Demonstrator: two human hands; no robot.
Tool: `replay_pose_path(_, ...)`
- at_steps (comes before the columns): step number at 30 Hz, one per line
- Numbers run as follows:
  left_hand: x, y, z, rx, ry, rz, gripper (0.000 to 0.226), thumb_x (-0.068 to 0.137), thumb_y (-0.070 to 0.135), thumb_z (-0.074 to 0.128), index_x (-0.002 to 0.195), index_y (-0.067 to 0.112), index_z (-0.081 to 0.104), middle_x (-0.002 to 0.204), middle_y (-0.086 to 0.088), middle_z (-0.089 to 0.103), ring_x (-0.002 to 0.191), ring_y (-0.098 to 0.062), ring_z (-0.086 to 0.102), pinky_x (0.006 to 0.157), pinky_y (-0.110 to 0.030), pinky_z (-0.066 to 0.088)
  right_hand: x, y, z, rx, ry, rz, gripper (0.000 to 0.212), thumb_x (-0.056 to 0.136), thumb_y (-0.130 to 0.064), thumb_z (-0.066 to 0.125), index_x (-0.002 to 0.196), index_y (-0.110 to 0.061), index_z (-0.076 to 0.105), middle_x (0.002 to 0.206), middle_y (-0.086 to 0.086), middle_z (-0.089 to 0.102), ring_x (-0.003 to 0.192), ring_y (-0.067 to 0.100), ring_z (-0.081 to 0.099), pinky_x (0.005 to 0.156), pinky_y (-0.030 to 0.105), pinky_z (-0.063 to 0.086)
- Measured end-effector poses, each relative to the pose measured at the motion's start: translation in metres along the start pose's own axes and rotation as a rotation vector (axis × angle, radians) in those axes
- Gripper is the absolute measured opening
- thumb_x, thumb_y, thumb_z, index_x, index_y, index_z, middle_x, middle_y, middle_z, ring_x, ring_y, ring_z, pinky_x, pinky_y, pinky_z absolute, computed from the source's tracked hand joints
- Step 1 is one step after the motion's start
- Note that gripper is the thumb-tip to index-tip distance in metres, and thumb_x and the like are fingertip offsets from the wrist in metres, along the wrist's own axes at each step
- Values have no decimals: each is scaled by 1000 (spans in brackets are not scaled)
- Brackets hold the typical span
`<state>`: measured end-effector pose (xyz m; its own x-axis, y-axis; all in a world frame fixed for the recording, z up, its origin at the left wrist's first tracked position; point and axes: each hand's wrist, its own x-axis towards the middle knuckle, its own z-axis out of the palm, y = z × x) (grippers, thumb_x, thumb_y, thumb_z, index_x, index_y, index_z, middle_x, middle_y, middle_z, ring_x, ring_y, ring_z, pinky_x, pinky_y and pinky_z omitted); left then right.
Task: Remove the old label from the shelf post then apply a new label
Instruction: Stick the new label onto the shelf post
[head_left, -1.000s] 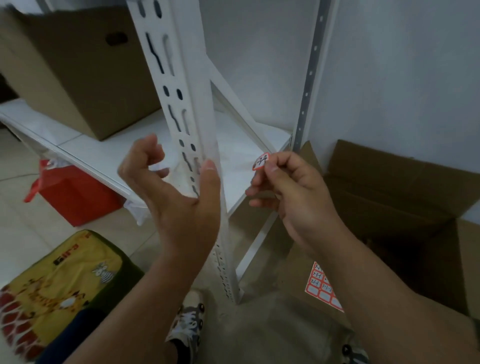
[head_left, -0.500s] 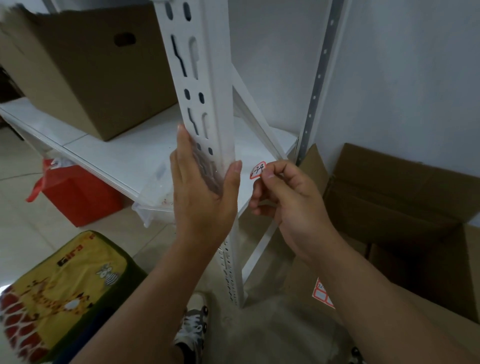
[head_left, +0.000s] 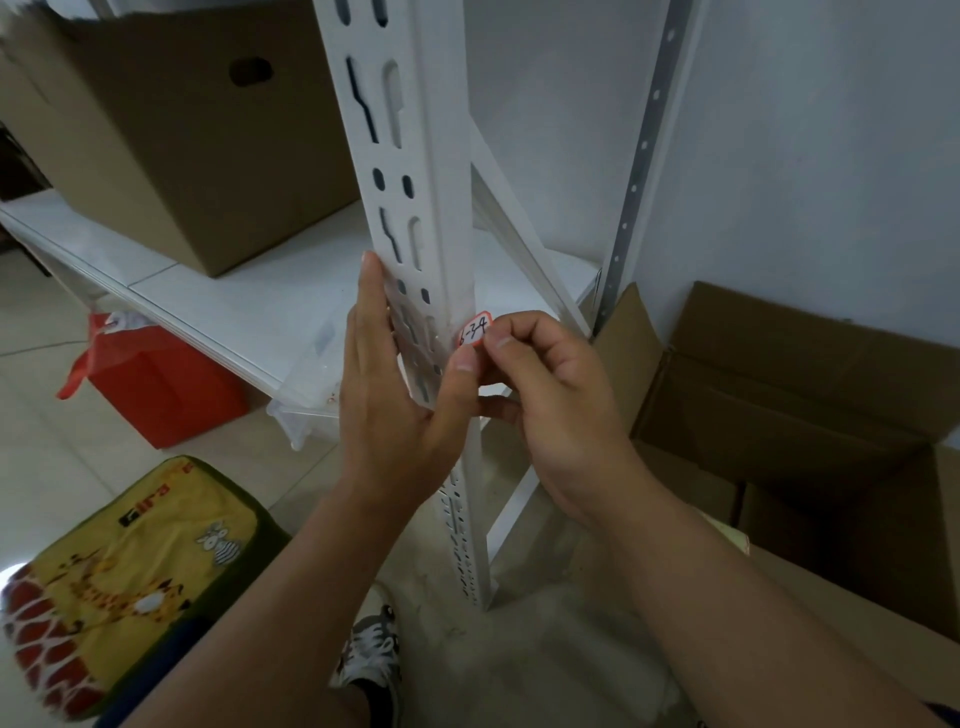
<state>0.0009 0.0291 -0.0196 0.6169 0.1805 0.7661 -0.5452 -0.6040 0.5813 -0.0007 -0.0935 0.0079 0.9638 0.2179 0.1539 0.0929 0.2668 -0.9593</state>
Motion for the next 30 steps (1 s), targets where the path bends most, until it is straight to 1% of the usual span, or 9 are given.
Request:
replay_pose_path(3,-1,-1,1,10,11,-1,74,91,37,49,149,6,13,148,1,27,134,-31,44,97,-53,50,0,0,1,-6,11,-16,15,99,-11,46,94,-2,57,78,3,65,74,14,65,67,26,58)
replay_pose_path(6,0,-3,0,18,10,-1,79,95,49,45,150,1,16,147,2,28,134,-29,45,96,-52,50,0,0,3,-22,15,-29,16,99,-11,46,92,-3,57,78,3,64,73,13,64,68,28,59)
replay_pose_path(9,0,-2,0,9,16,-6,80,95,56,39,150,3,15,147,1,29,132,-30,46,95,-51,51,0,1,5,-22,21,-30,16,99,-11,46,90,-5,58,74,0,64,70,11,63,68,29,59)
replay_pose_path(12,0,-1,1,11,22,-4,79,95,56,40,149,4,15,146,1,30,131,-31,48,95,-51,52,0,0,5,-22,19,-34,16,98,-11,47,89,-5,58,73,0,63,68,10,62,67,27,58)
replay_pose_path(17,-1,-1,1,22,27,-2,73,95,55,42,147,13,13,144,2,31,130,-29,48,95,-50,52,1,0,5,-52,21,-35,15,98,-13,47,91,-6,59,72,-5,65,69,9,64,67,26,59)
replay_pose_path(21,-1,-5,0,13,8,-21,76,97,53,42,151,7,14,148,-3,33,133,-29,45,97,-52,49,1,0,5,-68,15,-40,16,99,-13,47,91,-7,59,69,-7,64,69,8,64,67,26,58)
replay_pose_path(23,0,-7,0,6,4,-16,74,98,52,42,151,8,13,148,-2,32,134,-29,44,98,-52,48,1,0,5,-60,14,-43,16,99,-12,46,92,-5,58,68,-7,63,66,8,63,67,26,58)
replay_pose_path(26,0,-9,0,-9,4,-3,70,99,49,42,150,10,12,149,-8,34,134,-31,45,99,-54,47,1,0,5,-45,15,-43,17,99,-12,45,93,-2,58,67,-4,62,65,9,60,67,28,58)
replay_pose_path(30,1,-6,-1,-33,8,-11,71,98,48,43,150,8,16,144,3,33,128,-25,50,94,-50,51,1,0,6,-36,15,-38,17,99,-12,45,94,-1,58,67,-2,61,64,10,60,68,31,57)
